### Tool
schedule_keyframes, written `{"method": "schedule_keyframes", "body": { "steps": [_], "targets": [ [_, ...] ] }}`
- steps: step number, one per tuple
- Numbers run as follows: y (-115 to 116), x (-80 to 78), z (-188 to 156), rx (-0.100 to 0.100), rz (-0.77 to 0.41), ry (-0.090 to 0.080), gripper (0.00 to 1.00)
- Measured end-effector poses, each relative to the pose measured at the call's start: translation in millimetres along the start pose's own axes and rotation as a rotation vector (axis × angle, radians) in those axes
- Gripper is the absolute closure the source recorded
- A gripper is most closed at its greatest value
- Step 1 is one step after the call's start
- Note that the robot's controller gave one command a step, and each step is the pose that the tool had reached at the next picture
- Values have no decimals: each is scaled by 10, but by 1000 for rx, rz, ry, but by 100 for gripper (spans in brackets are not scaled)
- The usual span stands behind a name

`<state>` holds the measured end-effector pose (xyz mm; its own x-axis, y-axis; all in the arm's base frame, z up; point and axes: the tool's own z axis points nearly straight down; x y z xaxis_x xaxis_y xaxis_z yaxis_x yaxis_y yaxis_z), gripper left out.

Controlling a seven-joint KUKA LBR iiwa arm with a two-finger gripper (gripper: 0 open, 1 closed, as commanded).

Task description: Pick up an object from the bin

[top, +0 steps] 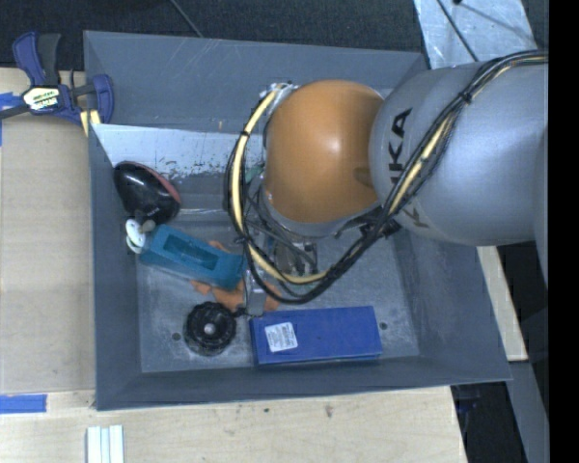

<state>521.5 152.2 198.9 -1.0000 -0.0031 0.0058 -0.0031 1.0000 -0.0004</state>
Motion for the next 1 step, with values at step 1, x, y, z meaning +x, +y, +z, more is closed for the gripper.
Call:
{"method": "schedule_keyframes", "body": {
  "steps": [1],
  "targets": [
    [-8, -19, -45, -1, 3, -8, 0]
  ]
}}
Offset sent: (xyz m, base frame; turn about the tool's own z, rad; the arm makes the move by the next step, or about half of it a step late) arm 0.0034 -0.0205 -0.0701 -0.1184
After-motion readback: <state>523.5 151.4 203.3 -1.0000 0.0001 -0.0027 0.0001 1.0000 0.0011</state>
